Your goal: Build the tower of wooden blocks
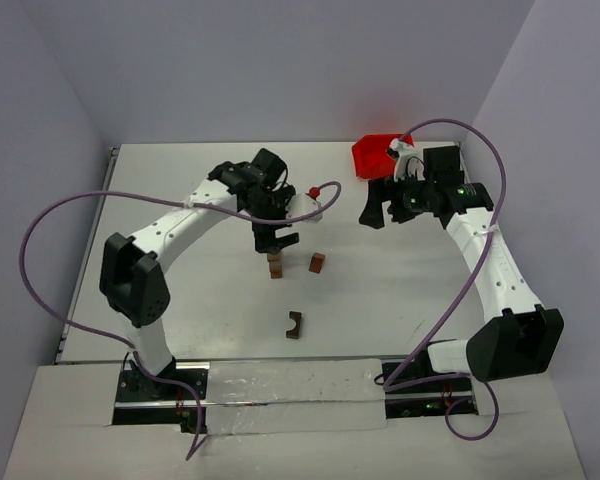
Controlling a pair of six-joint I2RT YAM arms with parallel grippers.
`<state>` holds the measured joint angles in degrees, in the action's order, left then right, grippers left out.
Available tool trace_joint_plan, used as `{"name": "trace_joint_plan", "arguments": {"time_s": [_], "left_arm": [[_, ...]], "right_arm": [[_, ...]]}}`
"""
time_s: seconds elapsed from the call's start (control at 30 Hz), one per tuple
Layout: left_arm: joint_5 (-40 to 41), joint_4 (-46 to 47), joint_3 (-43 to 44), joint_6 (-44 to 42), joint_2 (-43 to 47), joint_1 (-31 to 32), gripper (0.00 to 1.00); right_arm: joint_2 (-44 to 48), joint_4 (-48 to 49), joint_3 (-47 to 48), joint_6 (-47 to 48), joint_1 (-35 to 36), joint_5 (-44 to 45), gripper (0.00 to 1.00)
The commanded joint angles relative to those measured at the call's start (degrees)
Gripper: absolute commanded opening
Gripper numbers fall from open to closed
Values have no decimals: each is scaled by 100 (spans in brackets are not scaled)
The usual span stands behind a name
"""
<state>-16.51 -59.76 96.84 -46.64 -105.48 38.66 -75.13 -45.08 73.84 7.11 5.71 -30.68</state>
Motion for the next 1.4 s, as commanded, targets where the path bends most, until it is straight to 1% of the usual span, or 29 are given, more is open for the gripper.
{"name": "trace_joint_plan", "arguments": {"time_s": [0.0,0.1,0.17,0.23,0.33,0.37,0.43,0.5,0.57,0.7,0.77,0.97,1.17,1.3,1.37], "left_arm": [[-337,309,-31,299,1114,-220,99],[-796,681,-465,558,1771,-755,99],[-1084,1217,-822,1014,2196,-1320,99],[-1101,1615,-1149,1600,2516,-1770,99],[-780,2171,-1763,2254,3023,-1983,99],[-714,2204,-1799,2357,3046,-2022,99],[-748,2181,-2063,2519,3211,-2184,99],[-1037,2099,-2283,2543,3379,-2438,99],[-1426,2238,-2540,2667,3595,-2722,99],[-1923,2500,-2953,2929,3955,-3152,99],[-2013,2608,-3055,3115,4034,-3302,99],[-1902,2983,-3404,3479,4323,-3362,99],[-1892,3119,-3602,3653,4484,-3413,99],[-1900,3067,-3619,3671,4475,-3444,99],[-1677,3143,-3653,3773,4492,-3453,99]], "right_arm": [[104,-32,-10,166,236,7,100],[113,-36,-28,211,413,26,100],[139,-47,-51,305,742,178,100],[192,-45,-134,469,1130,368,100],[236,-27,-400,782,2001,580,100],[236,-28,-509,909,2078,566,99],[241,-19,-847,1266,2646,459,98],[274,117,-1209,1485,3132,408,99],[260,335,-1463,1637,3501,476,99],[19,691,-1649,1622,4155,753,99],[-252,824,-1654,1540,4634,938,99],[-921,1092,-1614,1099,5474,1835,100],[-1765,1080,-1116,862,5652,2391,100],[-2073,941,-839,801,5678,2183,100],[-2205,897,-742,758,5712,2086,100]]}}
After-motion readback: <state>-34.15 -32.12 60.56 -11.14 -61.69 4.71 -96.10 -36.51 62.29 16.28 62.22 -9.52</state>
